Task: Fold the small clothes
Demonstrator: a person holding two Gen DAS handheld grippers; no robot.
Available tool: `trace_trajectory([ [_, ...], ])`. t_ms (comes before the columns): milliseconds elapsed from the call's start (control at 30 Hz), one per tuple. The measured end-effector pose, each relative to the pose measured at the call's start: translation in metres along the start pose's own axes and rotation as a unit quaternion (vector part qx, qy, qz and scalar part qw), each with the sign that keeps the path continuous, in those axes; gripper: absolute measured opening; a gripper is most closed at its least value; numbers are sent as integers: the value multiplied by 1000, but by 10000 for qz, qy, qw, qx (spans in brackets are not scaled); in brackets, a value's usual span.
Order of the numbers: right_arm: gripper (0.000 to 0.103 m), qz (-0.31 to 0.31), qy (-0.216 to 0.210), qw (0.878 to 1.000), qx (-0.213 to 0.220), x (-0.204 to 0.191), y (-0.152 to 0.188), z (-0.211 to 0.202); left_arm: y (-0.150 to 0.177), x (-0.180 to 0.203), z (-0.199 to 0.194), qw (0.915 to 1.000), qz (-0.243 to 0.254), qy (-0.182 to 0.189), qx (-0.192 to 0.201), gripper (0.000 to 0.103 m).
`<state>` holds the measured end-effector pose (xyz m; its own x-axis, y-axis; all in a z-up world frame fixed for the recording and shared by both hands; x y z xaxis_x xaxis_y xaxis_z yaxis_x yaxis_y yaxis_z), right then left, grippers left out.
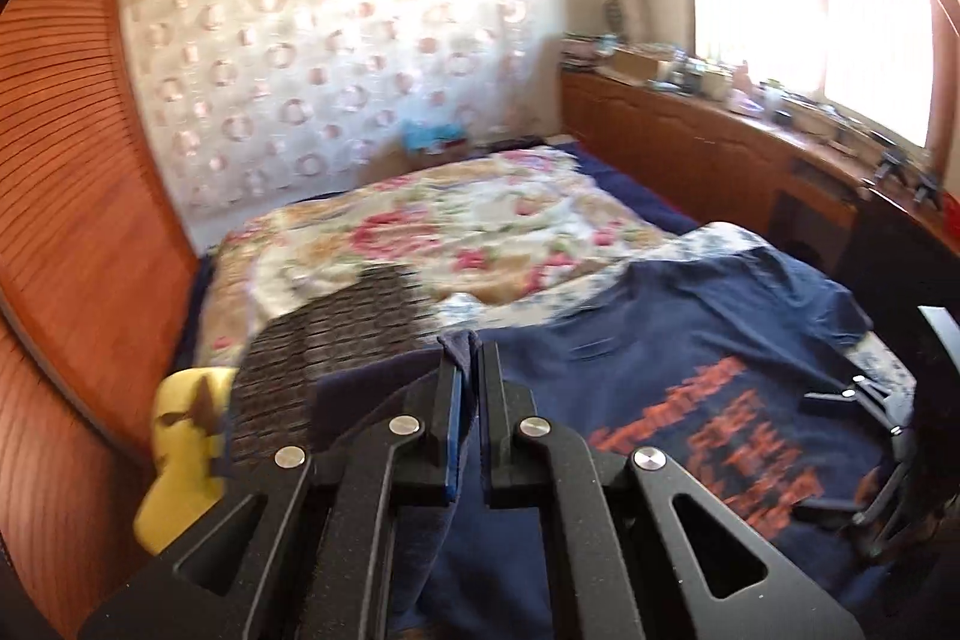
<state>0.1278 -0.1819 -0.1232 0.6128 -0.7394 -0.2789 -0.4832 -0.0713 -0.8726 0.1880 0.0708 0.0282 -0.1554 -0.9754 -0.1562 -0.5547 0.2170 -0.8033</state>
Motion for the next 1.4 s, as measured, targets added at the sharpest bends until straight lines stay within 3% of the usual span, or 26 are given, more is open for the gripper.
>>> trace_trajectory([
  [200, 102, 167, 86, 9998, 64, 15, 2, -11, -10, 44, 15, 9996, 214, 194, -75, 8],
  [300, 102, 201, 153, 9997, 75, 17, 2, -14, -9, 47, 5, 9993, 240, 277, 63, 28],
  [367, 102, 243, 185, 9995, 93, 20, 2, -15, -9, 46, -2, 9992, 295, 222, 162, 48],
  [567, 102, 267, 226, 9994, 50, 19, -2, -6, 15, 24, -19, 9997, 41, 147, 183, 71],
  [733, 102, 190, 226, 9996, -33, 15, -4, -4, 60, 6, -26, 9993, -314, -72, 181, 71],
  [900, 100, 164, 69, 9998, -128, 20, -13, 2, 102, 7, -15, 9991, -353, -221, -57, 71],
  [1167, 71, -249, -219, 9975, -627, 21, -42, 42, 155, 16, 20, 9972, -448, -155, -584, 71],
  [1400, 64, -460, -536, 9913, -1109, 17, -59, 93, 166, 14, 42, 9934, -543, -179, -997, 71],
])
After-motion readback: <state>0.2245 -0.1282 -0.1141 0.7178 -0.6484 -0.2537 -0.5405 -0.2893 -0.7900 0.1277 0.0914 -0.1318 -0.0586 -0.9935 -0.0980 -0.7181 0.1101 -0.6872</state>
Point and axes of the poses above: each gripper's, at about its wrist camera, not at the fingertips, and z roughly the way its jaws point, x to its right, y to its underside, the point moved 4 cm from there along z, roughly the way its jaws point, and after that the axes turned 8 degrees about -y, right-handed, at the moved point
